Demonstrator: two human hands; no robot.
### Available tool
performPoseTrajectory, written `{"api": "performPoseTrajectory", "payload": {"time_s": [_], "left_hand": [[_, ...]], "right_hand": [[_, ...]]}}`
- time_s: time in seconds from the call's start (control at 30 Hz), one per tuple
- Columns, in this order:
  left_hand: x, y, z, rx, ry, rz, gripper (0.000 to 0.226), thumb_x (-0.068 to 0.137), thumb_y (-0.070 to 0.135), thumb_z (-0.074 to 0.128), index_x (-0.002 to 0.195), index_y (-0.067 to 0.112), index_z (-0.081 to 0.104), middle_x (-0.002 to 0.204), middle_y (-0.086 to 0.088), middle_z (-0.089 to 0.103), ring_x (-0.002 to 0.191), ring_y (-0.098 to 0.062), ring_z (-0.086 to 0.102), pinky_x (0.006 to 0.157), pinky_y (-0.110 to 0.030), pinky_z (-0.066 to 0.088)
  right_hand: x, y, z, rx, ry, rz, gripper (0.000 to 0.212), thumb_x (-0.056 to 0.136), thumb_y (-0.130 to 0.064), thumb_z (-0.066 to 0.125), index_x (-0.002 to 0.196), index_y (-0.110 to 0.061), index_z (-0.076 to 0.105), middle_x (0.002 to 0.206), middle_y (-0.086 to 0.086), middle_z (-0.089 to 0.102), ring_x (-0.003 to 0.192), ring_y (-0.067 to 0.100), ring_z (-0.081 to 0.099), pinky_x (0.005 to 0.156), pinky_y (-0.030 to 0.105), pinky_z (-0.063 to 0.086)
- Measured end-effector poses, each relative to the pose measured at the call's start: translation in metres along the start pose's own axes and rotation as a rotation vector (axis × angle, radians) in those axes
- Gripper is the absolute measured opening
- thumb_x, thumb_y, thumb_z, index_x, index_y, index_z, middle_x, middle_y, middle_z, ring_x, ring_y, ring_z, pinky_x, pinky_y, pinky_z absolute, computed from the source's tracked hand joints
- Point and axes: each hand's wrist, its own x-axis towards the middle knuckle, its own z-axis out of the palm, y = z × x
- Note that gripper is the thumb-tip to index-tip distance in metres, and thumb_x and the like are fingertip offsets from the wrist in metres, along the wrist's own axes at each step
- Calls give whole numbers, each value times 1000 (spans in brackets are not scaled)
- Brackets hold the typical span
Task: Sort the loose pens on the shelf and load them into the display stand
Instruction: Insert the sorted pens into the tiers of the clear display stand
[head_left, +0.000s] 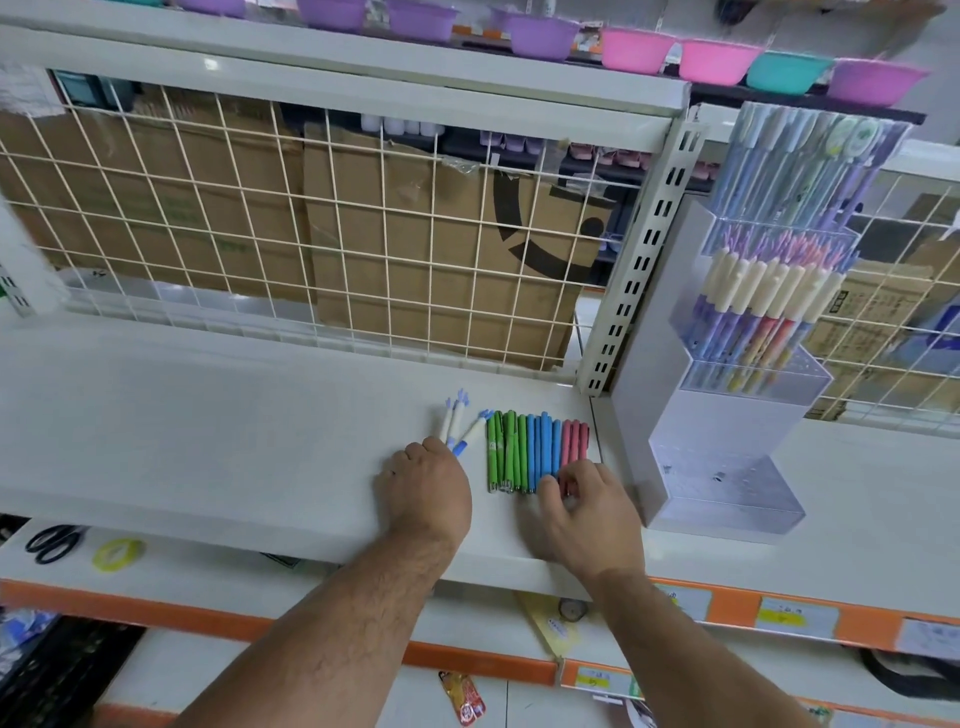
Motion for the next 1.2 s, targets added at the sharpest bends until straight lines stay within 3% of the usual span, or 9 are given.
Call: {"api": "performPoseTrajectory", "payload": {"time_s": [0.1, 0.2, 0.33, 0.47, 0.57, 0.67, 0.77, 0.97, 1.2], "left_hand": [[1, 0, 2, -8, -27, -4, 9, 97, 20, 46, 102, 17, 53, 101, -1, 61, 94, -21, 59, 73, -34, 43], [1, -3, 1, -139, 43, -2, 12, 89, 15, 65, 84, 10, 55, 79, -9, 62, 70, -29, 62, 57, -35, 43], [-1, -10, -10, -462, 59, -115, 13, 104, 22, 42, 97, 12, 40, 78, -4, 55, 68, -32, 59, 55, -34, 41], [-8, -4, -22, -667, 97, -49, 20, 104, 33, 43, 95, 16, 38, 73, 0, 54, 58, -22, 49, 52, -32, 34], [-19, 9, -32, -739, 33, -15, 26, 102, 40, 46, 96, 14, 46, 76, -3, 59, 58, -16, 50, 50, -32, 34], [-36, 30, -39, -788, -17, 51, 21, 100, 36, 51, 97, 16, 45, 76, -1, 58, 58, -11, 49, 47, -30, 31], [-50, 52, -43, -774, -80, 141, 24, 96, 29, 57, 106, 19, 38, 86, 1, 61, 65, -19, 56, 50, -30, 36], [-66, 96, -48, -701, -123, 290, 23, 92, 25, 52, 112, 20, 41, 84, 1, 61, 83, -29, 65, 59, -32, 42], [-89, 155, -52, -813, -66, 413, 29, 95, 23, 60, 116, 20, 40, 80, 19, 44, 70, -10, 50, 58, -30, 37]], "right_hand": [[0, 1, 1, -9, 10, 10, 18, 92, -40, 56, 89, -23, 59, 88, -10, 55, 76, 5, 52, 61, 19, 38], [0, 1, 1, -14, 29, 20, 19, 92, -40, 56, 88, -22, 59, 88, -9, 56, 76, 9, 54, 66, 27, 44], [0, -2, 1, -14, 31, 12, 17, 92, -39, 57, 85, -23, 57, 86, -9, 55, 76, 10, 53, 65, 28, 44], [-2, -10, -7, 113, 52, 98, 10, 93, -33, 59, 90, -24, 62, 89, -7, 62, 79, 7, 58, 75, 31, 54], [-6, -22, -18, 242, 36, 129, 9, 93, -28, 62, 84, -25, 63, 82, -8, 65, 77, 7, 60, 73, 30, 53], [-7, -35, -33, 333, 11, 121, 18, 91, -24, 65, 74, -27, 61, 70, -10, 64, 68, 1, 58, 62, 18, 45], [-3, -42, -50, 412, -4, 137, 19, 88, -29, 70, 71, -24, 64, 61, -13, 63, 60, -5, 57, 57, 10, 41], [10, -30, -87, 392, -1, 148, 32, 79, -48, 79, 71, -20, 65, 64, -9, 63, 60, 1, 57, 58, 19, 42], [25, 11, -133, 337, 71, 141, 44, 81, -27, 75, 54, -16, 42, 51, -5, 38, 52, 13, 38, 56, 30, 36]]}}
